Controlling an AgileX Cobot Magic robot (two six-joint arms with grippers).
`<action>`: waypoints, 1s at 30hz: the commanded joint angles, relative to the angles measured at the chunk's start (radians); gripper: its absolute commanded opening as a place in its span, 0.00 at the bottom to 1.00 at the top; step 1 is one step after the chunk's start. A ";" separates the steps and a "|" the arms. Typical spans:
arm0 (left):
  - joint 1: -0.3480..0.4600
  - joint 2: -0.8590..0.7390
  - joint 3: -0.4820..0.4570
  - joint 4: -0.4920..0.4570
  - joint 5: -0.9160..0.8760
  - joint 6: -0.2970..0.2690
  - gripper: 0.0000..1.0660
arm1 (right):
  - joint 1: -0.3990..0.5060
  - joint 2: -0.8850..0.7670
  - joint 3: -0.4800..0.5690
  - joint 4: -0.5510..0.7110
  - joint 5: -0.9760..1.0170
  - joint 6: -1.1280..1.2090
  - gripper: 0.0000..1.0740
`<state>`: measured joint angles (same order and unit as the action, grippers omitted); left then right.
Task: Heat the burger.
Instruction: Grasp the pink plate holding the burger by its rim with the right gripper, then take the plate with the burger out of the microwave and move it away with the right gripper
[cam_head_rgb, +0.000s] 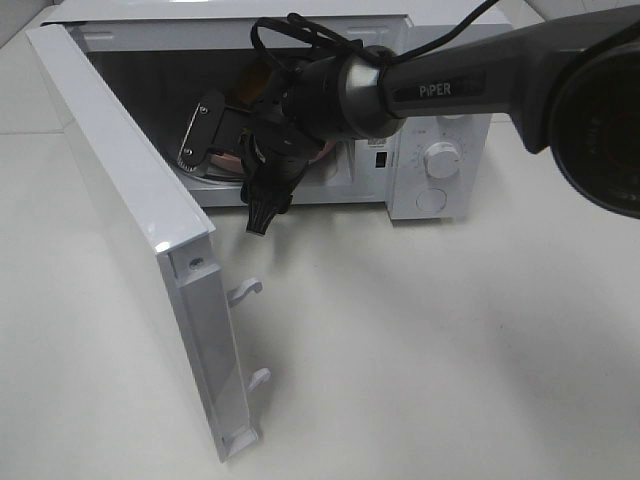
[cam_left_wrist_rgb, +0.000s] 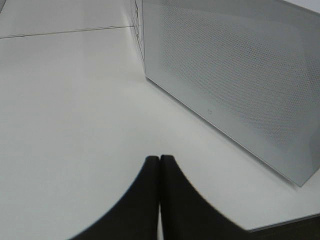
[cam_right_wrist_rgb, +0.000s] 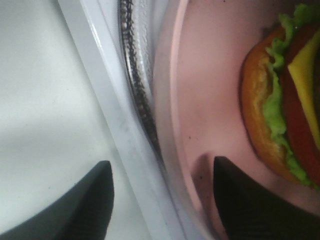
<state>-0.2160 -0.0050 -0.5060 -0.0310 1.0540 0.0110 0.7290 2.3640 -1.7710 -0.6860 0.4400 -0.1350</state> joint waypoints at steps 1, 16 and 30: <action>-0.001 -0.005 0.002 -0.002 -0.013 0.002 0.00 | -0.002 0.001 -0.003 -0.005 -0.024 0.009 0.44; -0.001 -0.005 0.002 -0.002 -0.013 0.002 0.00 | -0.002 0.001 -0.003 -0.005 -0.012 0.010 0.00; -0.001 -0.005 0.002 -0.002 -0.013 0.002 0.00 | 0.003 -0.002 -0.003 0.021 0.065 -0.109 0.00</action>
<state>-0.2160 -0.0050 -0.5060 -0.0310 1.0540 0.0110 0.7400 2.3640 -1.7710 -0.6900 0.4330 -0.2510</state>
